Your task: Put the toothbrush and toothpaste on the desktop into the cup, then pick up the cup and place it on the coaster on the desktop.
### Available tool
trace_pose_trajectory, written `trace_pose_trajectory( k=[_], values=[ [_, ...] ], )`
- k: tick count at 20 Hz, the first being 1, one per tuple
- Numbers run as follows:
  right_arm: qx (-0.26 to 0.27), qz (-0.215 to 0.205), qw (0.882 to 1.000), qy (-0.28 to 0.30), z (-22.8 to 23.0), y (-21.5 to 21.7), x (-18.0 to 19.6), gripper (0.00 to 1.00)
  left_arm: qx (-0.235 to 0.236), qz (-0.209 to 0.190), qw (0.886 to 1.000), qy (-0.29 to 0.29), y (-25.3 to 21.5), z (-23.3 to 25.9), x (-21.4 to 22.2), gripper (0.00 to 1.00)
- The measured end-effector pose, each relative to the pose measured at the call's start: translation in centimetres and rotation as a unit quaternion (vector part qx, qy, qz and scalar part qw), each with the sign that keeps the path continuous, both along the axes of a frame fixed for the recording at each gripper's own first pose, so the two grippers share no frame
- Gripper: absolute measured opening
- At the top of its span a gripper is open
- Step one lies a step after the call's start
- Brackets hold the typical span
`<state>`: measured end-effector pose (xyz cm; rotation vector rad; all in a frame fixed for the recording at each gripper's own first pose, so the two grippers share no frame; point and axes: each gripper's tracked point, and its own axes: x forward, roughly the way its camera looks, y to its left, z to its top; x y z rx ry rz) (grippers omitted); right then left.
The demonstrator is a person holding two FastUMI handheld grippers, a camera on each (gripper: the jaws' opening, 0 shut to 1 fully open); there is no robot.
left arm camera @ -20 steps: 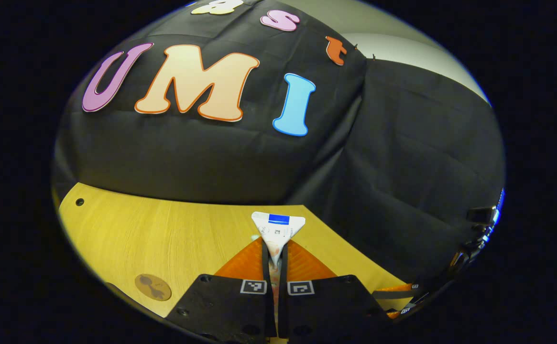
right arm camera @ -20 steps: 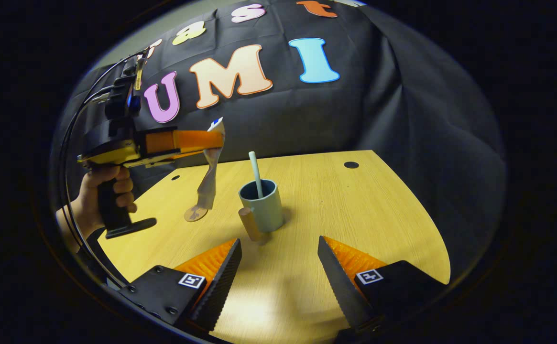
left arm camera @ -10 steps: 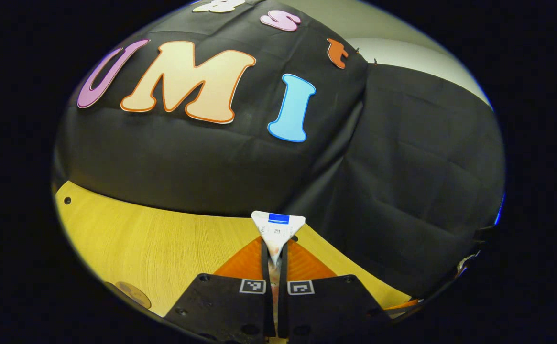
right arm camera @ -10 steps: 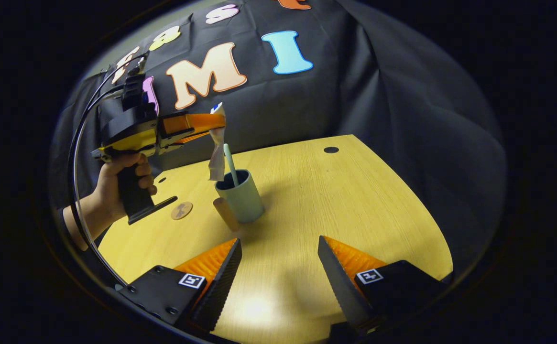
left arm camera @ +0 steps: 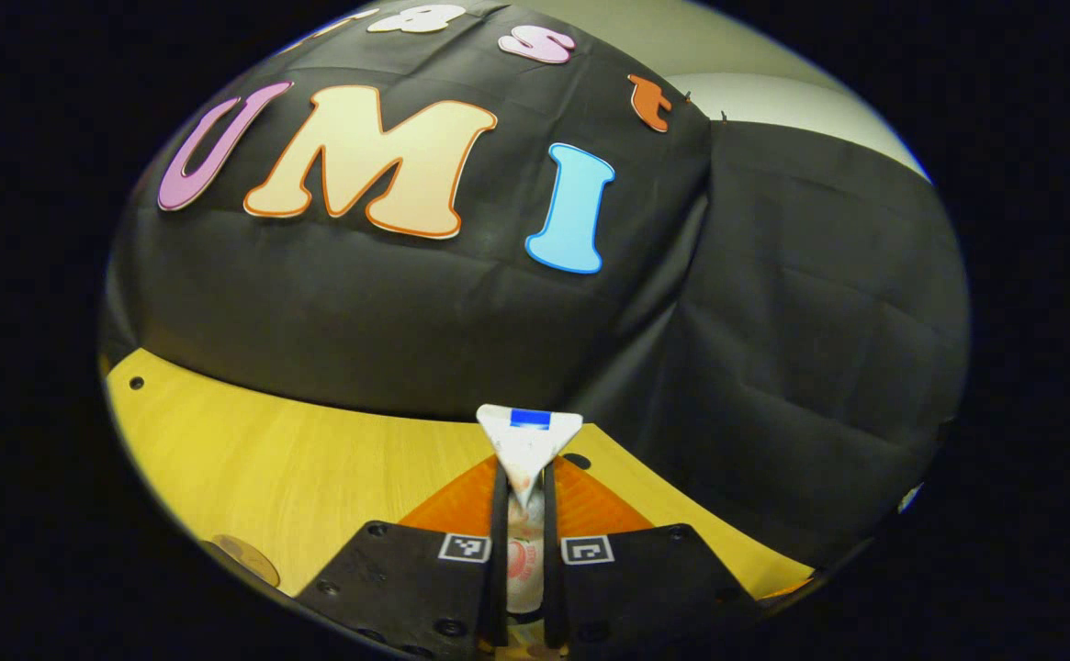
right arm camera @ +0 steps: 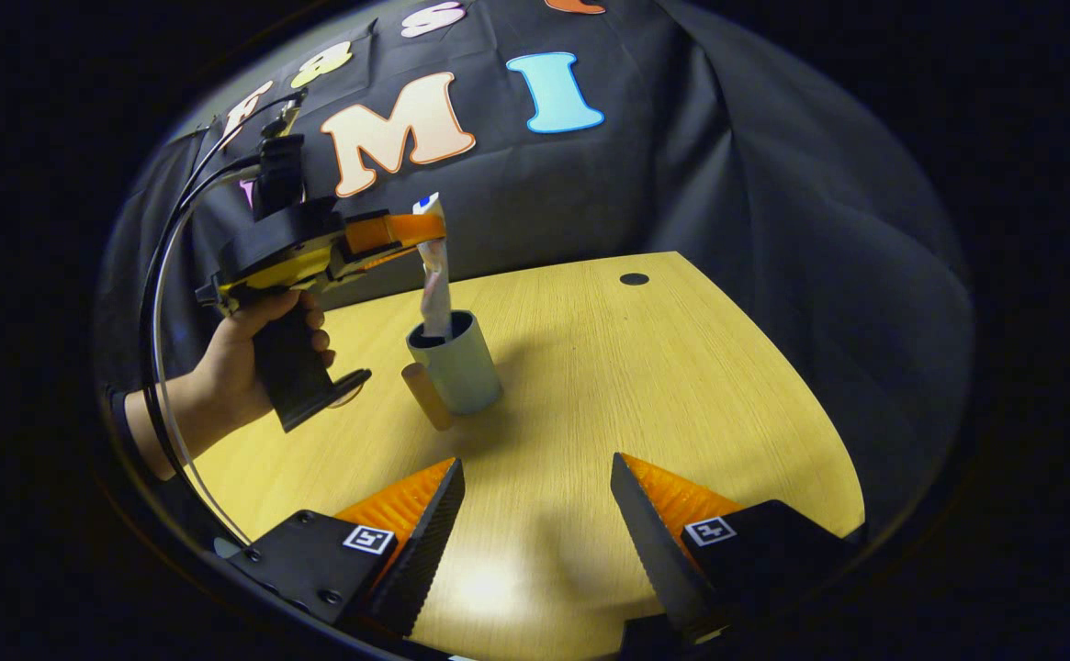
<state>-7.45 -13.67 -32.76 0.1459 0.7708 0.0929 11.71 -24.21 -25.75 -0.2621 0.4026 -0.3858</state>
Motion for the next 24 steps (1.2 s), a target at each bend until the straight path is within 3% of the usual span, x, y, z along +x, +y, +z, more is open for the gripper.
trace_pose_trajectory(
  k=[3, 4, 6, 12, 14, 15, 16, 17, 24],
  values=[
    [0.003, 0.001, 1.0, -0.001, 0.0, 0.3, 0.2, 0.98, -0.002, 0.014, 1.0, 0.009, 0.8, -0.7, -2.0, 0.34],
    [0.003, 0.003, 1.0, -0.002, 0.1, 0.5, 0.2, 0.99, 0.002, 0.018, 1.0, 0.005, 1.1, -0.5, -2.4, 0.6],
    [0.001, 0.008, 1.0, -0.004, 0.0, 1.0, 0.6, 0.99, 0.017, 0.022, 1.0, -0.004, 1.8, -0.3, -3.1, 0.97],
    [0.017, 0.028, 0.999, -0.002, 0.8, 3.4, 2.8, 0.99, 0.035, 0.044, 0.998, 0.0, 5.0, 1.1, -5.2, 0.95],
    [0.036, 0.035, 0.998, 0.033, 0.5, 4.9, 3.8, 0.94, 0.055, 0.045, 0.997, 0.0, 6.5, 1.8, -6.0, 0.95],
    [0.045, 0.038, 0.997, 0.052, 0.4, 5.6, 4.1, 0.99, 0.068, 0.046, 0.997, -0.003, 7.3, 2.3, -6.5, 0.95],
    [0.053, 0.041, 0.995, 0.068, 0.5, 6.3, 4.5, 0.94, 0.08, 0.047, 0.996, -0.006, 8.3, 3.0, -6.9, 0.95],
    [0.055, 0.041, 0.995, 0.076, 0.7, 6.8, 5.2, 0.98, 0.09, 0.051, 0.995, -0.012, 9.3, 3.7, -7.1, 0.95],
    [0.06, 0.047, 0.982, 0.171, -0.7, 9.9, 8.8, 0.98, 0.133, 0.095, 0.986, -0.012, 16.9, 5.5, -9.5, 0.95]
  ],
)
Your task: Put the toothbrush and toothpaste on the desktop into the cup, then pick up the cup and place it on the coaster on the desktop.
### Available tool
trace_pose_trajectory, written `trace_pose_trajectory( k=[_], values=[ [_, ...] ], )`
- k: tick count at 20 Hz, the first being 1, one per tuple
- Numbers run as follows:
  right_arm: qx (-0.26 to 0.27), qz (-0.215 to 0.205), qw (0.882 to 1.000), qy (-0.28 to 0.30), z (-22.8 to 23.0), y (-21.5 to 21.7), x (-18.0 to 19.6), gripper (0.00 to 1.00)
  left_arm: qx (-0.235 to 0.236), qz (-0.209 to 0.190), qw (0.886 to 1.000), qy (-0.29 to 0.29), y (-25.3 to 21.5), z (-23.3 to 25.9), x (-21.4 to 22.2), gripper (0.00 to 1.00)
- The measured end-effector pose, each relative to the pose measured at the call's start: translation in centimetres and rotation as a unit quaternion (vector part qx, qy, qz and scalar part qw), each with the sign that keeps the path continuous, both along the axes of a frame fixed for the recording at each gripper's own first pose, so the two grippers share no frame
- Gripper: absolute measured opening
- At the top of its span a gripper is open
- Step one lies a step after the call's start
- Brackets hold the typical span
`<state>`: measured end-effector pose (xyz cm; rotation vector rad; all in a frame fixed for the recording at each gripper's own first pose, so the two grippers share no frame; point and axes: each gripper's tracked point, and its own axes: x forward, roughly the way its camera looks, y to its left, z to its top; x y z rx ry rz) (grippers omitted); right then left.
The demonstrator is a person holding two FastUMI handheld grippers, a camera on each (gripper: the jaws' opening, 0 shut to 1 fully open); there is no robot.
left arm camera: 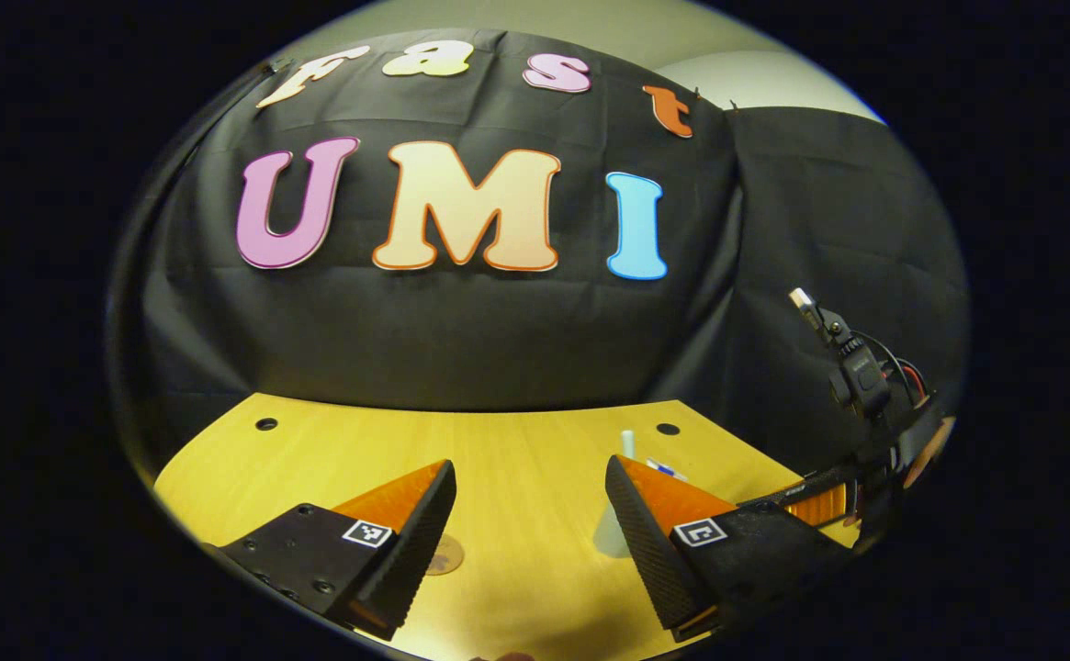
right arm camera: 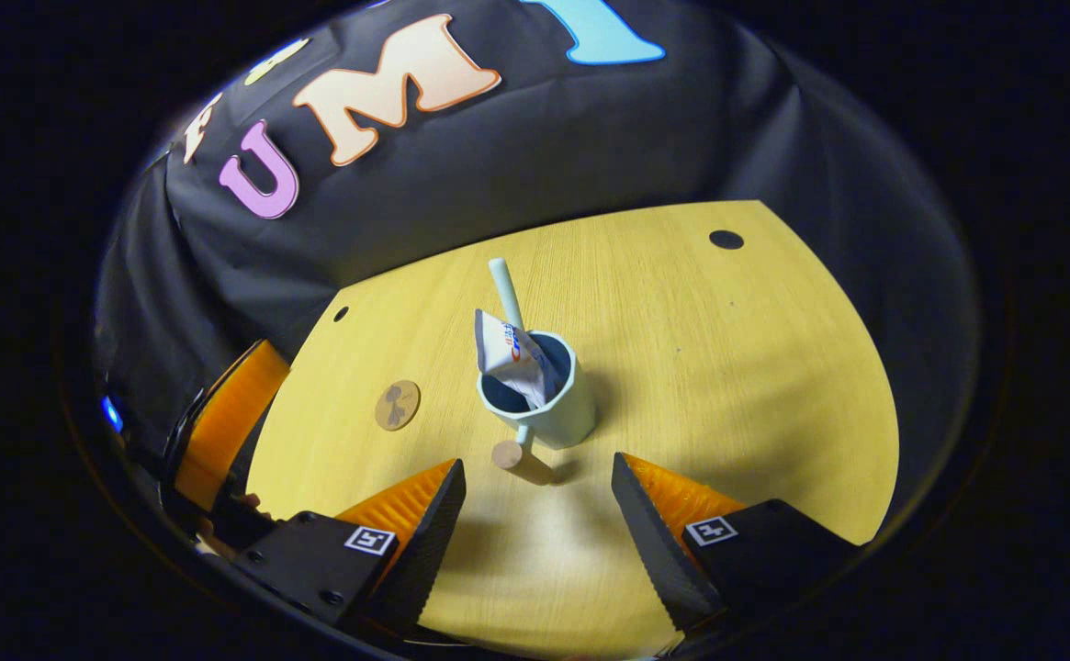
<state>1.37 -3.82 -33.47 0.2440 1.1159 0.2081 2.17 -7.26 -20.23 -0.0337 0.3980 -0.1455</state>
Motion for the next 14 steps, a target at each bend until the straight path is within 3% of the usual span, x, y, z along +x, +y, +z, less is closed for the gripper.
trace_pose_trajectory(
  k=[4, 5, 7, 14],
  values=[
    [-0.027, 0.005, 0.998, 0.051, -2.4, 0.7, 0.3, 0.98, 0.009, 0.026, 0.999, 0.019, 3.9, -0.8, -1.8, 0.95],
    [-0.028, 0.004, 0.998, 0.061, -2.9, 1.2, 0.4, 0.94, 0.012, 0.031, 0.999, 0.022, 4.9, -0.9, -2.3, 0.95],
    [-0.023, -0.001, 0.997, 0.077, -3.8, 2.3, 0.8, 0.98, 0.014, 0.042, 0.999, 0.03, 6.6, -1.2, -3.4, 0.95],
    [-0.062, -0.011, 0.99, 0.125, -7.5, 2.9, 2.5, 0.98, 0.019, 0.092, 0.994, 0.057, 12.3, -2.1, -6.7, 0.95]
  ],
)
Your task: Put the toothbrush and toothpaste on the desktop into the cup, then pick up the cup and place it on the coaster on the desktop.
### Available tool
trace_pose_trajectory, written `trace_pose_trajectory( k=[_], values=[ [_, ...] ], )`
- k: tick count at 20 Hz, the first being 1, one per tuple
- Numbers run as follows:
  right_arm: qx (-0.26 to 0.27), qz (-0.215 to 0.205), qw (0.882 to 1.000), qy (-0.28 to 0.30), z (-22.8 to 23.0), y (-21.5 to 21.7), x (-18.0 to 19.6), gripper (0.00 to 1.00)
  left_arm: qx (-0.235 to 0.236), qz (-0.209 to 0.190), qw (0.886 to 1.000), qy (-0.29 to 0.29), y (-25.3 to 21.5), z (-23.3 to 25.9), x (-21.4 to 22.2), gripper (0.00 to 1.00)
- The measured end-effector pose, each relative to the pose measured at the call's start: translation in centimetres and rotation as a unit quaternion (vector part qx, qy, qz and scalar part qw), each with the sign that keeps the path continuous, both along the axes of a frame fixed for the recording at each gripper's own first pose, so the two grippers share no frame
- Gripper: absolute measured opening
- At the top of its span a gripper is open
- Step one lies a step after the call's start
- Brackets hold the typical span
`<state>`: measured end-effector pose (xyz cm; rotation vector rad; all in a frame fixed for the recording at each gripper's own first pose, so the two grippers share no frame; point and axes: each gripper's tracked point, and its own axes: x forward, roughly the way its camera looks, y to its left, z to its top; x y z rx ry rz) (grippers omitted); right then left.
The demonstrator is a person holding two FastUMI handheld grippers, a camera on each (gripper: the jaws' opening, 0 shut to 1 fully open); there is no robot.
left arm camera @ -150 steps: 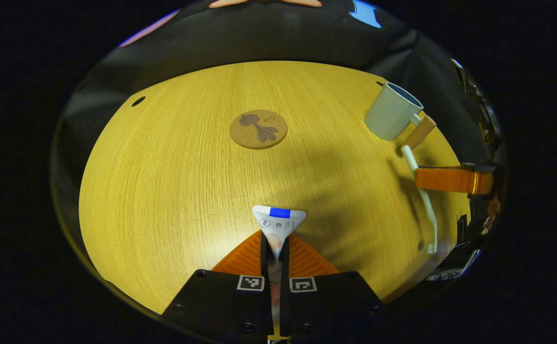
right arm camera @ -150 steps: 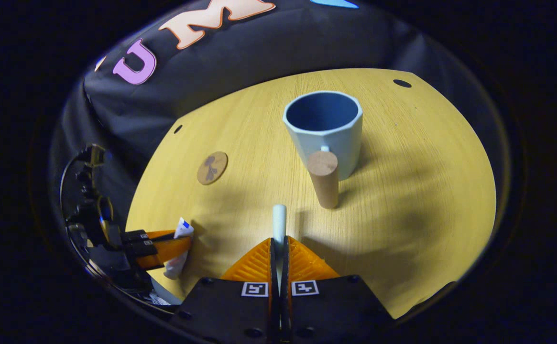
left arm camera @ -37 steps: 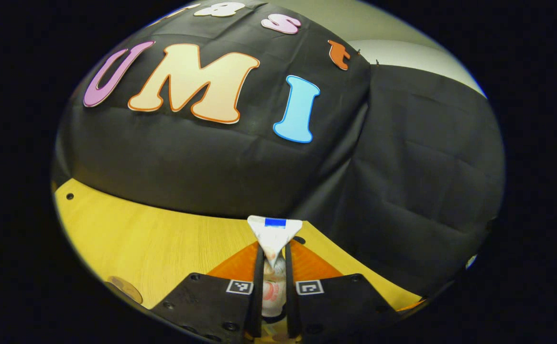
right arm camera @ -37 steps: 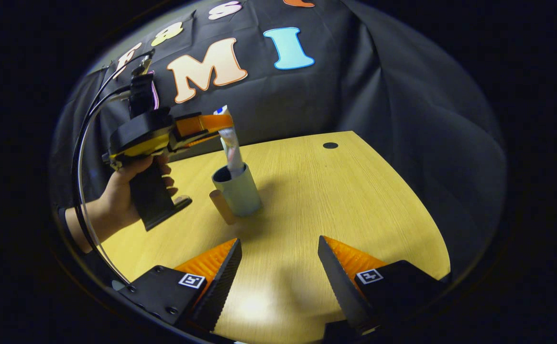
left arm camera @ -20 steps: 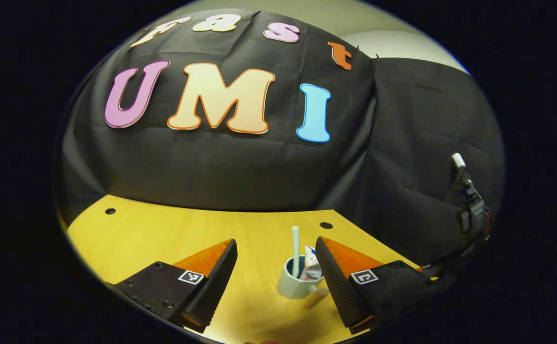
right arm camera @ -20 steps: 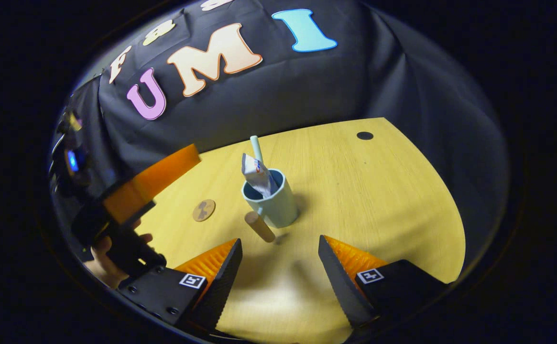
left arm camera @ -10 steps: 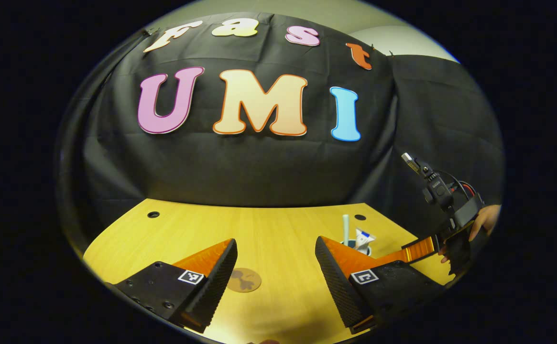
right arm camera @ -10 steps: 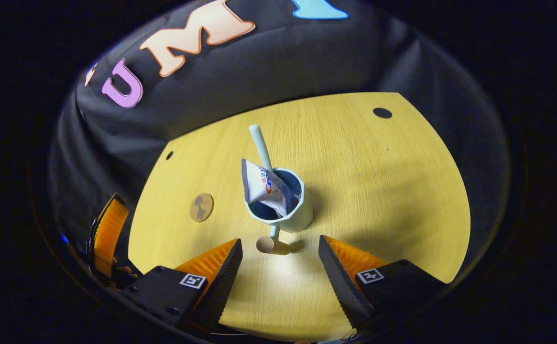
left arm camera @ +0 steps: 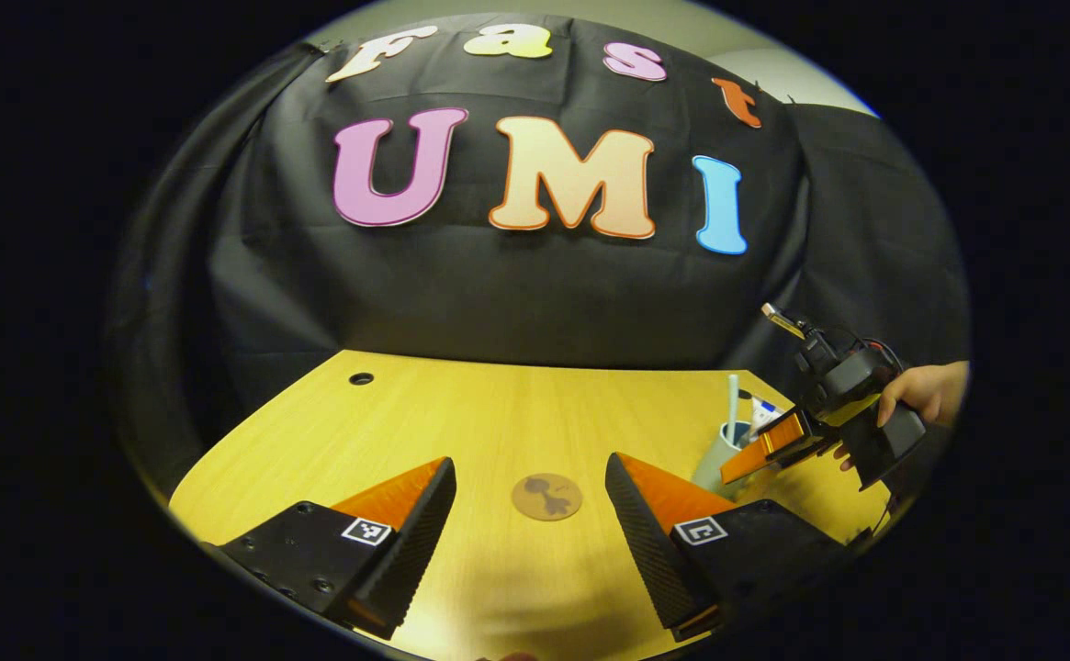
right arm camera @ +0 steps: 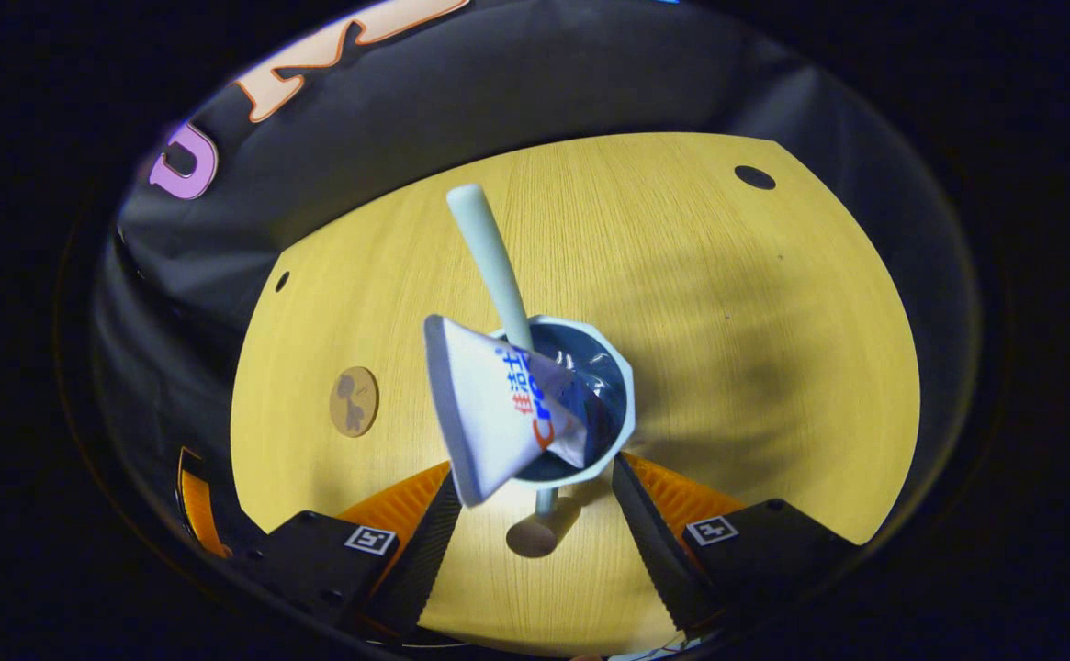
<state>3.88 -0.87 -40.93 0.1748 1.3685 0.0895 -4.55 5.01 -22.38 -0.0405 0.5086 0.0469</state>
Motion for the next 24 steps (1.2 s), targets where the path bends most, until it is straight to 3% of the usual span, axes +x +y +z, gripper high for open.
trace_pose_trajectory(
  k=[3, 6, 7, 14, 17, 21, 24],
  values=[
    [-0.007, 0.001, 1.0, 0.016, -0.9, 0.0, -0.2, 0.98, -0.001, 0.017, 1.0, 0.011, 1.8, -0.4, -1.3, 0.95],
    [-0.008, 0.003, 0.999, 0.032, -1.3, 0.0, -0.6, 0.84, 0.0, 0.034, 0.999, 0.014, 3.2, -0.6, -2.2, 0.95],
    [-0.011, 0.004, 0.999, 0.033, -1.5, -0.2, -0.7, 0.98, -0.001, 0.037, 0.999, 0.015, 3.4, -0.7, -2.3, 0.95],
    [-0.013, 0.023, 0.999, 0.042, -1.3, -1.6, -1.1, 0.36, -0.003, 0.037, 0.999, 0.023, 3.6, -1.2, -2.8, 0.95],
    [-0.017, 0.04, 0.999, 0.026, -1.1, -1.9, -0.5, 0.39, -0.001, 0.038, 0.999, 0.017, 3.7, -0.7, -2.6, 0.95],
    [-0.005, 0.052, 0.998, 0.019, -0.8, -0.9, -0.8, 0.25, 0.002, 0.034, 0.999, 0.016, 3.9, -0.8, -2.6, 0.95],
    [-0.004, 0.07, 0.998, 0.004, -0.3, -0.4, -0.6, 0.29, -0.002, 0.037, 0.999, 0.018, 4.1, -0.9, -2.8, 0.95]
  ],
)
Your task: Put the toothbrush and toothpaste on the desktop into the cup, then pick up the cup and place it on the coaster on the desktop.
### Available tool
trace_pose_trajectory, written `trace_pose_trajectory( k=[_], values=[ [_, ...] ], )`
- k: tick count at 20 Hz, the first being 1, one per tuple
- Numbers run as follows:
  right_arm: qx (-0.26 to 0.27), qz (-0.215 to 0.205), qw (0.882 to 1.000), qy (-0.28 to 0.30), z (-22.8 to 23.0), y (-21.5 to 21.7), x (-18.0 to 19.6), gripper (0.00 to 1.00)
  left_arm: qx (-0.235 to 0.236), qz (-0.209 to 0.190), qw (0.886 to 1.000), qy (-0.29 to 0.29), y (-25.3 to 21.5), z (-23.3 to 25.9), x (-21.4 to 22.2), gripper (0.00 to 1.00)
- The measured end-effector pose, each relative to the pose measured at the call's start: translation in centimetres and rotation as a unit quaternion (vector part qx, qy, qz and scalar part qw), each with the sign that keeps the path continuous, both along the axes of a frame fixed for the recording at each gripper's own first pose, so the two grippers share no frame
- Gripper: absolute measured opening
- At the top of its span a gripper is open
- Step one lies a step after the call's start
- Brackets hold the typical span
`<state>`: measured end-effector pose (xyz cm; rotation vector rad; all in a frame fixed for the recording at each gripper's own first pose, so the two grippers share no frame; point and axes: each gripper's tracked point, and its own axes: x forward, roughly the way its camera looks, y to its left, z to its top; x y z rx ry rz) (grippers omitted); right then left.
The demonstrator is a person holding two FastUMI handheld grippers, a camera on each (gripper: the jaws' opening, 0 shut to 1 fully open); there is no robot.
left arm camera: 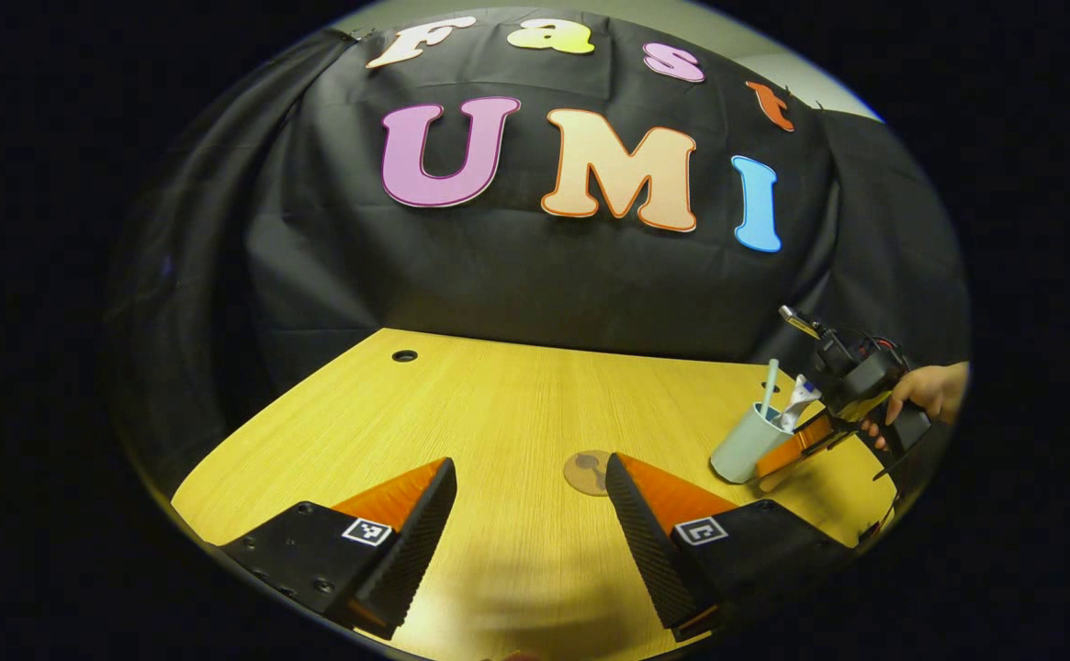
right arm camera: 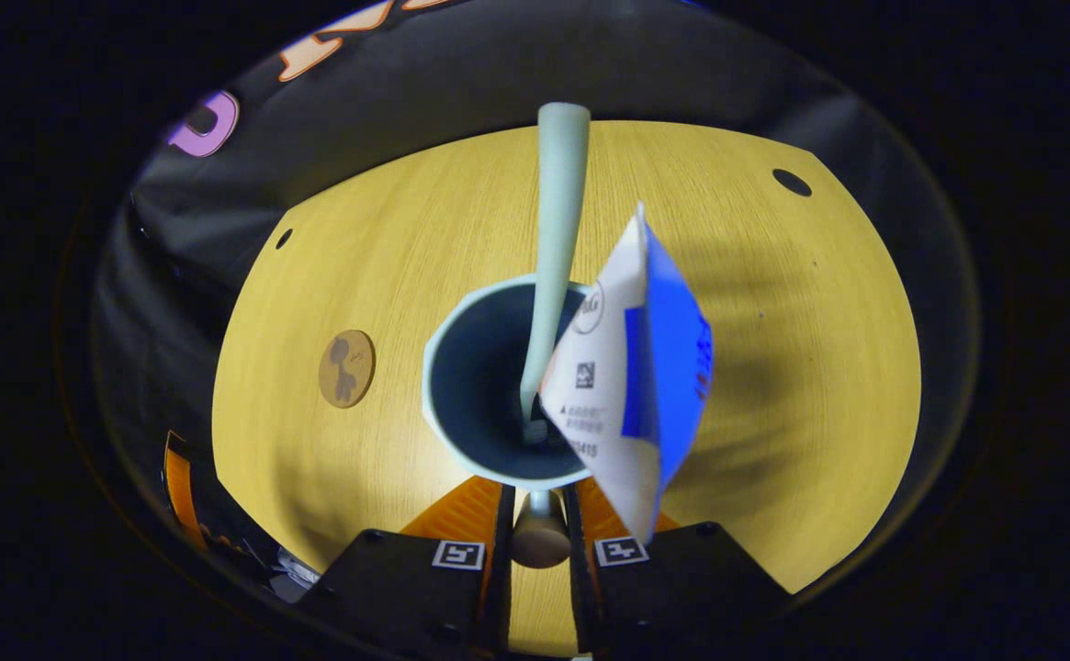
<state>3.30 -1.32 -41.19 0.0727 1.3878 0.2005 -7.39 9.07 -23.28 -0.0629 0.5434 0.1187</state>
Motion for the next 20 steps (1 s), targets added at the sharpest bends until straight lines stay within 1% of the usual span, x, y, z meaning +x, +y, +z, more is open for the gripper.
trace_pose_trajectory(
  k=[1, 2, 3, 5, 7, 8, 9, 10, 11, 13, 16, 18, 19, 20],
  values=[
    [-0.001, 0.009, 1.0, -0.01, 0.3, 0.1, 0.3, 0.29, -0.001, 0.001, 1.0, 0.002, 0.1, -0.1, -0.2, 0.95],
    [0.0, 0.017, 1.0, -0.017, 0.6, 0.3, 0.5, 0.24, -0.002, 0.002, 1.0, 0.002, 0.2, -0.1, -0.3, 0.95],
    [-0.003, 0.025, 1.0, -0.016, 0.7, 0.3, 0.7, 0.29, -0.004, 0.003, 1.0, 0.004, 0.4, -0.2, -0.3, 0.95],
    [-0.009, 0.037, 0.999, -0.003, 0.6, 0.3, 0.5, 0.29, -0.007, 0.006, 1.0, 0.008, 0.8, -0.4, -0.6, 0.95],
    [-0.011, 0.041, 0.999, 0.006, 0.5, 0.5, 0.1, 0.29, -0.006, 0.01, 1.0, 0.006, 1.2, -0.2, -0.9, 0.95],
    [-0.011, 0.042, 0.999, 0.008, 0.4, 0.7, 0.1, 0.25, -0.006, 0.01, 1.0, 0.006, 1.4, -0.3, -0.9, 0.95],
    [-0.012, 0.045, 0.999, 0.019, 0.4, 0.7, -0.4, 0.29, -0.006, 0.011, 1.0, 0.007, 1.6, -0.3, -1.0, 0.95],
    [-0.011, 0.048, 0.998, 0.027, 0.4, 0.8, -0.5, 0.29, -0.007, 0.012, 1.0, 0.009, 1.8, -0.5, -1.3, 0.95],
    [-0.013, 0.048, 0.998, 0.037, 0.5, 0.8, -0.7, 0.25, -0.008, 0.015, 1.0, 0.009, 2.0, -0.4, -1.3, 0.95],
    [-0.017, 0.05, 0.998, 0.047, 0.6, 0.9, -0.6, 0.25, -0.011, 0.02, 1.0, 0.008, 2.4, -0.5, -1.7, 0.95],
    [-0.018, 0.041, 0.997, 0.06, 0.7, 1.2, -0.4, 0.25, -0.013, 0.029, 0.999, 0.007, 3.2, -0.5, -1.9, 0.95],
    [-0.015, 0.033, 0.997, 0.071, 0.6, 1.5, -0.3, 0.31, -0.016, 0.034, 0.999, 0.006, 3.7, -0.5, -2.1, 0.95],
    [-0.015, 0.029, 0.997, 0.077, 0.7, 1.4, -0.1, 0.38, -0.017, 0.037, 0.999, 0.006, 3.8, -0.4, -2.2, 0.95],
    [-0.013, 0.026, 0.996, 0.08, 0.6, 1.4, 0.1, 0.39, -0.018, 0.039, 0.999, 0.006, 3.9, -0.4, -2.2, 0.95]
  ],
)
